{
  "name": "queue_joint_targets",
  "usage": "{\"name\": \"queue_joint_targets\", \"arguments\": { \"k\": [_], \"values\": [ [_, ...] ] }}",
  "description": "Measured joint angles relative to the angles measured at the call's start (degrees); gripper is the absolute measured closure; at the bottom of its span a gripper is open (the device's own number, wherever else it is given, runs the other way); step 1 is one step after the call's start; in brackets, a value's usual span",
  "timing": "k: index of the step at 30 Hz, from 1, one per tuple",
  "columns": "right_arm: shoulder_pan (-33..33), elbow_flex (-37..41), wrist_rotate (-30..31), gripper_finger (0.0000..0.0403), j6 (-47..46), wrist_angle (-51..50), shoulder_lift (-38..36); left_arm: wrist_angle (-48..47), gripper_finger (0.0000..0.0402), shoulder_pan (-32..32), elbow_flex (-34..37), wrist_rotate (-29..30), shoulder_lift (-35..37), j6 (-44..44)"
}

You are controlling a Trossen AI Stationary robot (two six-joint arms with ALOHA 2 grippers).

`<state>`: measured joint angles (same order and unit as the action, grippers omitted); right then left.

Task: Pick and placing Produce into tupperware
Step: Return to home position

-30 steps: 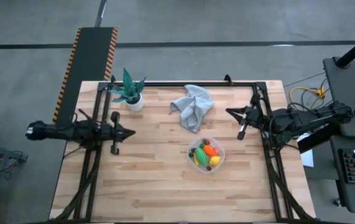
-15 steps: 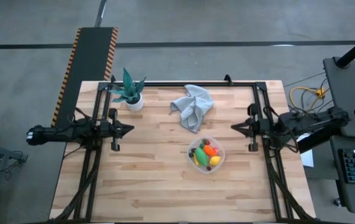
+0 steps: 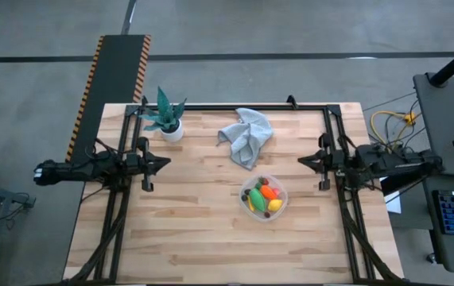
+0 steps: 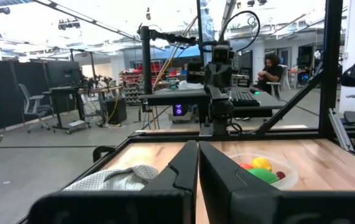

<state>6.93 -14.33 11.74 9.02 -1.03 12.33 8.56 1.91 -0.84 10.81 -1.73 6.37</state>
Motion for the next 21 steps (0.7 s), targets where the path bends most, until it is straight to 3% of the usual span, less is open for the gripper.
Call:
{"name": "queue_joint_targets", "arguments": {
  "k": [8, 21],
  "values": [
    [-0.2, 5.5, -1.0, 0.0395, -3.4, -4.4, -12.2, -0.1, 0.0401, 0.0, 0.0, 0.0, -0.2, 0.3],
    [-0.2, 8.2, -1.8, 0.0395, -6.5, -6.5, -10.4, -0.8, 0.0402, 0.0, 0.1, -3.4, -1.6, -1.6]
  ]
}}
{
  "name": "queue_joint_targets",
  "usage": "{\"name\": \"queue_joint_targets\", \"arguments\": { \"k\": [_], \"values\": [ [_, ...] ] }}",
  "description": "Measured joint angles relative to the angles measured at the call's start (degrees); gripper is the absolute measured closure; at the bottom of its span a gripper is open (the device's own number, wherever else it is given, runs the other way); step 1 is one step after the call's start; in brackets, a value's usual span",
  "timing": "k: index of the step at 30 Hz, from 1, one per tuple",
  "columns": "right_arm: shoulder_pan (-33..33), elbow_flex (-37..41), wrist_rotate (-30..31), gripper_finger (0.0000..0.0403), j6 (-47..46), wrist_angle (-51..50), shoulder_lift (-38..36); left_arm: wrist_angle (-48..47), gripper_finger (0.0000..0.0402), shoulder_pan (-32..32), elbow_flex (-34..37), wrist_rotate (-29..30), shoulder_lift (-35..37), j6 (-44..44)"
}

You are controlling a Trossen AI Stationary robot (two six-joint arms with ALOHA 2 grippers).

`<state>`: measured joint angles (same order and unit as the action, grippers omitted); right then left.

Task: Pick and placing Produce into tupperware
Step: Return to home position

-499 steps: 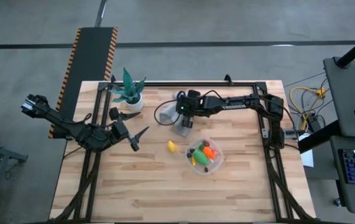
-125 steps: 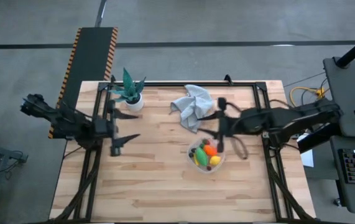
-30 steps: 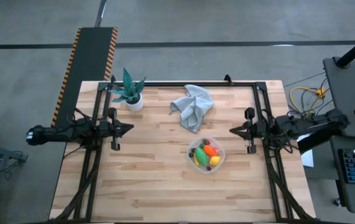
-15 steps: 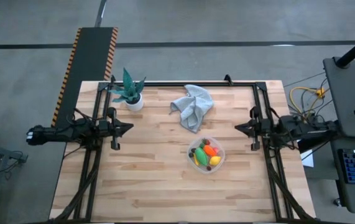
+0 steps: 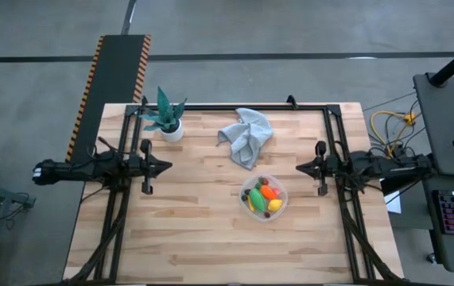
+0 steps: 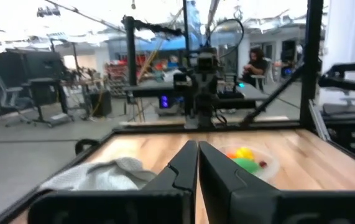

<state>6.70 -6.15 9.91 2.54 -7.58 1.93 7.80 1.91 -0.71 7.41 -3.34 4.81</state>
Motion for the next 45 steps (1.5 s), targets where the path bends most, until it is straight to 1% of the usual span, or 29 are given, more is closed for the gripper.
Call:
{"name": "queue_joint_targets", "arguments": {
  "k": [6, 11, 27, 32, 36, 45],
  "values": [
    [0.0, 0.6, -0.1, 0.0395, -1.0, -2.2, 0.0, -2.9, 0.0402, 0.0, 0.1, -5.0, -0.9, -3.5],
    [0.0, 0.8, -0.9, 0.0394, -0.6, -2.7, 0.0, -4.0, 0.0402, 0.0, 0.1, -6.7, -1.3, -3.4],
    [0.0, 1.8, -0.9, 0.0394, 1.0, -2.8, 0.0, -4.3, 0.0402, 0.0, 0.2, -7.2, -1.5, -4.4],
    [0.0, 2.7, -1.0, 0.0394, 2.6, 0.6, -1.3, -4.2, 0.0402, 0.0, 0.2, -7.3, -1.4, -4.4],
    [0.0, 4.5, -3.8, 0.0394, 4.2, 7.5, -1.9, -4.3, 0.0402, 0.0, 0.2, -7.3, -1.4, -4.4],
    [0.0, 5.6, -4.1, 0.0394, 5.0, 8.8, -1.9, -4.2, 0.0402, 0.0, 0.3, -7.2, -1.5, -4.4]
  ]
}}
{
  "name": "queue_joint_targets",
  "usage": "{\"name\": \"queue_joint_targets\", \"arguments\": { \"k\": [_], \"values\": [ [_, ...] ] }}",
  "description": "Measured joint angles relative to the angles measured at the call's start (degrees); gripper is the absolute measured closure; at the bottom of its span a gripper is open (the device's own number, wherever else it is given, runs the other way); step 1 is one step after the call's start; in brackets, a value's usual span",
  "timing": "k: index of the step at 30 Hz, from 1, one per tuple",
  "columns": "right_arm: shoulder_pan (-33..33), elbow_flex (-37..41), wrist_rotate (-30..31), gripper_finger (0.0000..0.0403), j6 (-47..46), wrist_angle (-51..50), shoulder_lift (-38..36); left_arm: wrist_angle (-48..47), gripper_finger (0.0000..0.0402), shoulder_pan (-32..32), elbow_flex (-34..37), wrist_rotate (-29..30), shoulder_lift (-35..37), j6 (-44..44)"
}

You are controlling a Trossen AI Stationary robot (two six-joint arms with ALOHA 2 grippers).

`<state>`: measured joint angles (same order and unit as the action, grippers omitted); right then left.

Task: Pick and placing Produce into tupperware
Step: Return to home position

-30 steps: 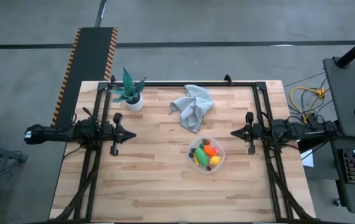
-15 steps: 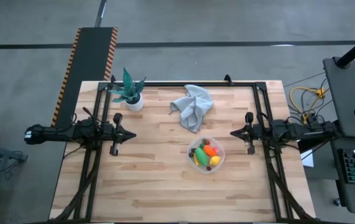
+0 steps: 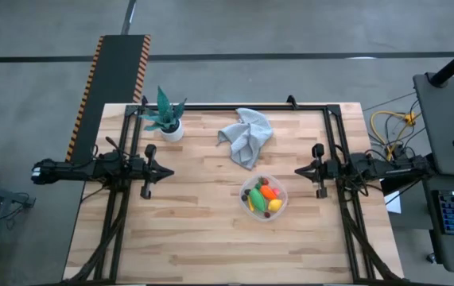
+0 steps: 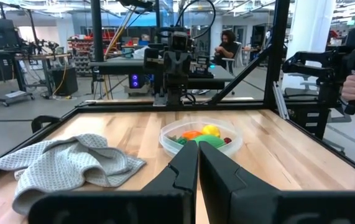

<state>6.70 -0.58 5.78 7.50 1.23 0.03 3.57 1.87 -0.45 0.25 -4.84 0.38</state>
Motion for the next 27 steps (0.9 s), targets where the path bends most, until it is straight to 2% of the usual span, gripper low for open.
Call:
{"name": "queue_joint_targets", "arguments": {
  "k": [27],
  "values": [
    [0.0, 0.1, 0.3, 0.0394, -2.5, 0.7, 1.2, 0.4, 0.0402, 0.0, 0.1, -0.1, 0.1, 1.6]
  ]
}}
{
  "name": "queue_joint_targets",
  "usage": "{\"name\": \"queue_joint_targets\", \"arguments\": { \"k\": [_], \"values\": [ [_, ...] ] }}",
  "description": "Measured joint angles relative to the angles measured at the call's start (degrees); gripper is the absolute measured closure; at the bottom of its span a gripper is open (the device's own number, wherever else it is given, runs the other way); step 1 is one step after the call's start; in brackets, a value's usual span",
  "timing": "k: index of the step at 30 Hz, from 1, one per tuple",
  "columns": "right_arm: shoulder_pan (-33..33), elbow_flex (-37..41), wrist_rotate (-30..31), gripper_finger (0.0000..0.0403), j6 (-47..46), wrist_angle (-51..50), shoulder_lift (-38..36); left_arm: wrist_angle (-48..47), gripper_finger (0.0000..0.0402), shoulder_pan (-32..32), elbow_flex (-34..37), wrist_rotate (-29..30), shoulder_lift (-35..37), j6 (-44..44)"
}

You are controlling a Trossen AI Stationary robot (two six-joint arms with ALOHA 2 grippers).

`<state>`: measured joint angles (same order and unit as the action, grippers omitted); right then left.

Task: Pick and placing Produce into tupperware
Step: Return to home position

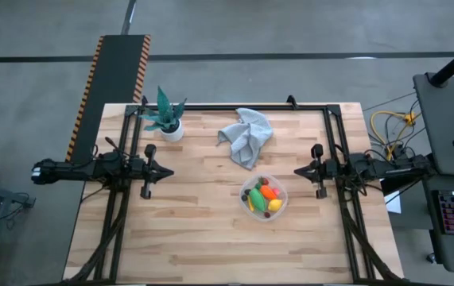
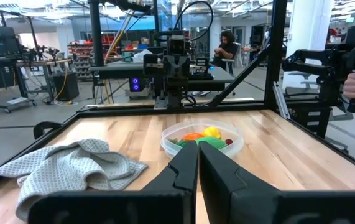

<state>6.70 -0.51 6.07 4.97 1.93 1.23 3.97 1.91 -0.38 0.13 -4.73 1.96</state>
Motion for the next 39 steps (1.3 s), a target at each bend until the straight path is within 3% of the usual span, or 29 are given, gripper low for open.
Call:
{"name": "queue_joint_targets", "arguments": {
  "k": [12, 39],
  "values": [
    [0.0, 0.0, 4.7, 0.0394, 1.3, 0.2, 0.1, -0.1, 0.0402, 0.0, 0.0, 0.1, -0.1, 0.0],
    [0.0, 0.0, 4.5, 0.0394, -3.9, 0.1, 0.1, -0.1, 0.0402, 0.0, 0.0, 0.1, -0.5, -0.1]
  ]
}}
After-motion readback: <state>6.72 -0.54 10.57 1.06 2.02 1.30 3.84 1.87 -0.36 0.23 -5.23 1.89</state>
